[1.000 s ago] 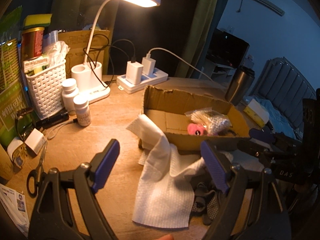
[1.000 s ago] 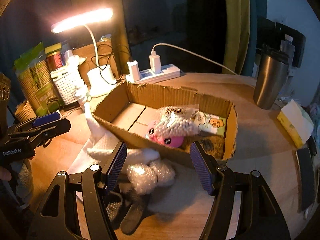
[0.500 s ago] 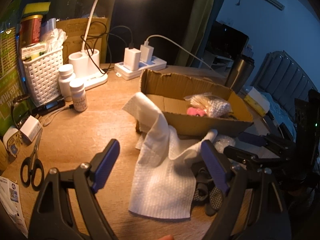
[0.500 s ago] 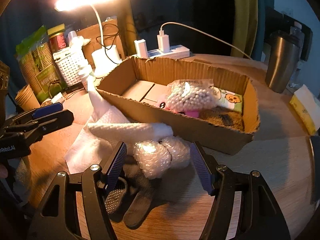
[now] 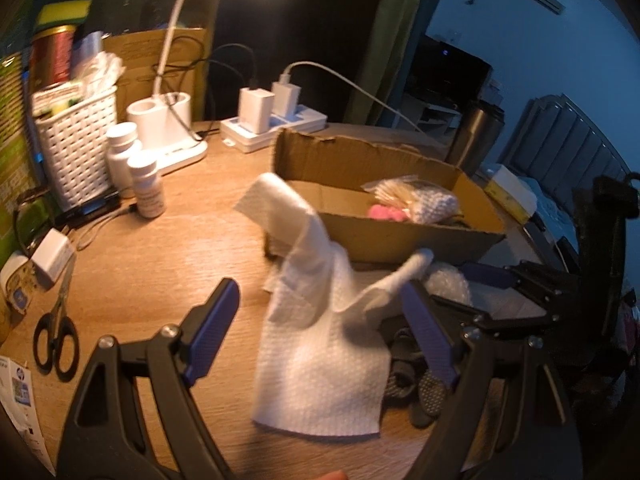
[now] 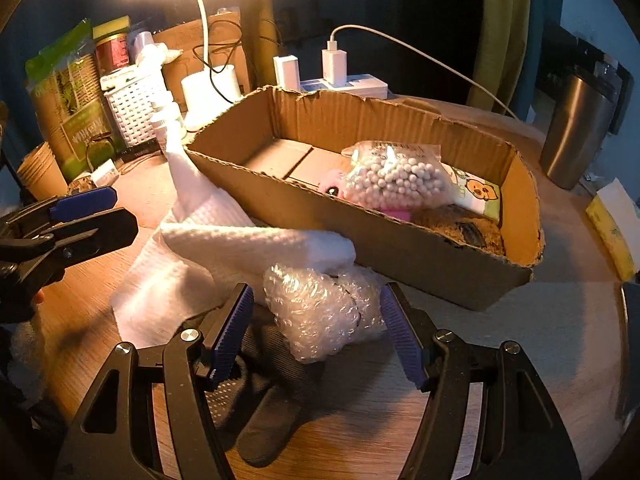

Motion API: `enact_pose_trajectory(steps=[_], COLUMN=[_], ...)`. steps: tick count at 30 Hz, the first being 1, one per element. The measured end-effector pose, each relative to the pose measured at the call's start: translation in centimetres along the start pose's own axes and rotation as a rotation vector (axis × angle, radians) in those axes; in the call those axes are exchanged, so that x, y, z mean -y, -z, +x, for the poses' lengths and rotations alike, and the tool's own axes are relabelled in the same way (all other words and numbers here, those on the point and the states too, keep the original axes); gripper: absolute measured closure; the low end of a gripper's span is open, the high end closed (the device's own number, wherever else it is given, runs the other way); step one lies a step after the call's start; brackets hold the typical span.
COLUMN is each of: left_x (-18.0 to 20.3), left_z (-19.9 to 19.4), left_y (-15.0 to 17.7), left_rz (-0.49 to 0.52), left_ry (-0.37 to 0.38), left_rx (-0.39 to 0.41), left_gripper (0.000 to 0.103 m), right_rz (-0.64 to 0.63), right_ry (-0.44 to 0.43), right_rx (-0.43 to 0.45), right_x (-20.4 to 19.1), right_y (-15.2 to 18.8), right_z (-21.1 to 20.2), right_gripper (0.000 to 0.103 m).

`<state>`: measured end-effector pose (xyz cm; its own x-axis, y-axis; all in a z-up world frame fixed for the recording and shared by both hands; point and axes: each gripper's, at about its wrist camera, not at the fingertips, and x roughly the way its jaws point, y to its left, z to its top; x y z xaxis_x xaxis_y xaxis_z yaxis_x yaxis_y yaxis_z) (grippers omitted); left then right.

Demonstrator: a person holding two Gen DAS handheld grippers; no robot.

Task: Organize soft objects
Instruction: 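Grasp the bubble wrap with the right gripper while the left gripper grasps the white towel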

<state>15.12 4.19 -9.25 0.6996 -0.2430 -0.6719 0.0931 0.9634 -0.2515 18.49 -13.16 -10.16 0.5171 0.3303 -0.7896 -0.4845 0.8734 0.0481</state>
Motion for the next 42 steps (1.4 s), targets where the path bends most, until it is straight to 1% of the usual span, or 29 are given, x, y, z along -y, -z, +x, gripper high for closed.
enact_pose_trajectory(steps=[4, 6, 7, 8, 9, 12, 14, 15, 16, 17, 21, 27, 29, 30, 32, 33, 35, 37, 38, 40, 42], left_x=[1.8, 2.6, 2.9, 3.2, 3.5, 4.4, 5.1, 5.4, 5.7, 6.0, 7.4, 8.5, 8.4, 8.3, 8.1, 8.1, 8.2, 8.4, 8.4, 8.3, 8.3], left_z=[1.1, 1.9, 2.3, 2.8, 3.2, 3.9, 4.2, 4.4, 4.6, 4.9, 5.8, 7.0, 7.6, 7.9, 8.2, 8.2, 8.0, 7.7, 7.5, 7.1, 6.4], left_y=[-0.1, -0.2, -0.2, -0.2, -0.2, -0.2, -0.2, -0.2, -0.2, -0.2, 0.3, 1.1, 1.2, 1.2, 1.3, 1.3, 1.2, 1.2, 1.1, 0.9, 0.5], left_rz=[0.052, 0.071, 0.078, 0.088, 0.098, 0.126, 0.147, 0.153, 0.158, 0.169, 0.220, 0.245, 0.233, 0.223, 0.207, 0.207, 0.208, 0.211, 0.209, 0.197, 0.190], left_ry=[0.019, 0.025, 0.029, 0.031, 0.030, 0.038, 0.043, 0.049, 0.054, 0.057, 0.056, 0.055, 0.052, 0.054, 0.061, 0.064, 0.073, 0.080, 0.084, 0.089, 0.095], left_rx=[-0.010, -0.027, -0.034, -0.044, -0.054, -0.072, -0.078, -0.083, -0.090, -0.104, -0.143, -0.186, -0.210, -0.222, -0.236, -0.238, -0.238, -0.234, -0.230, -0.218, -0.199], left_gripper=[0.019, 0.019, 0.019, 0.019, 0.020, 0.020, 0.020, 0.025, 0.032, 0.033, 0.033, 0.033, 0.042, 0.049, 0.054, 0.060, 0.066, 0.075, 0.077, 0.083, 0.084], right_rz=[0.016, 0.025, 0.032, 0.037, 0.041, 0.052, 0.061, 0.065, 0.070, 0.073, 0.089, 0.106, 0.110, 0.112, 0.117, 0.118, 0.117, 0.113, 0.114, 0.117, 0.114], right_ry=[0.006, 0.010, 0.007, 0.005, 0.006, 0.005, 0.002, 0.000, -0.001, -0.002, 0.001, 0.003, 0.004, 0.004, 0.002, 0.000, -0.002, -0.011, -0.012, -0.017, -0.017], right_rx=[0.002, -0.001, 0.000, -0.001, -0.001, 0.002, 0.010, 0.015, 0.020, 0.025, 0.027, 0.011, 0.008, 0.007, 0.007, 0.007, 0.005, 0.007, 0.010, 0.026, 0.040], right_x=[0.7, 1.2, 1.5, 1.7, 2.0, 2.7, 3.2, 3.5, 3.7, 4.0, 5.1, 6.1, 6.4, 6.5, 6.7, 6.8, 6.8, 6.8, 6.8, 6.8, 6.8], right_y=[0.4, 0.7, 0.9, 1.0, 1.1, 1.5, 1.7, 1.8, 1.9, 2.0, 2.6, 3.9, 4.2, 4.3, 4.6, 4.7, 4.8, 4.9, 4.9, 4.9, 4.8], right_z=[-0.2, -0.3, -0.4, -0.4, -0.6, -0.9, -1.3, -1.5, -1.8, -2.0, -2.4, -2.5, -2.6, -2.6, -2.7, -2.8, -2.9, -3.0, -3.1, -3.5, -4.0], right_gripper=[0.034, 0.035, 0.037, 0.043, 0.047, 0.051, 0.052, 0.052, 0.052, 0.052, 0.052, 0.052, 0.052, 0.052, 0.052, 0.052, 0.053, 0.066, 0.067, 0.067, 0.068])
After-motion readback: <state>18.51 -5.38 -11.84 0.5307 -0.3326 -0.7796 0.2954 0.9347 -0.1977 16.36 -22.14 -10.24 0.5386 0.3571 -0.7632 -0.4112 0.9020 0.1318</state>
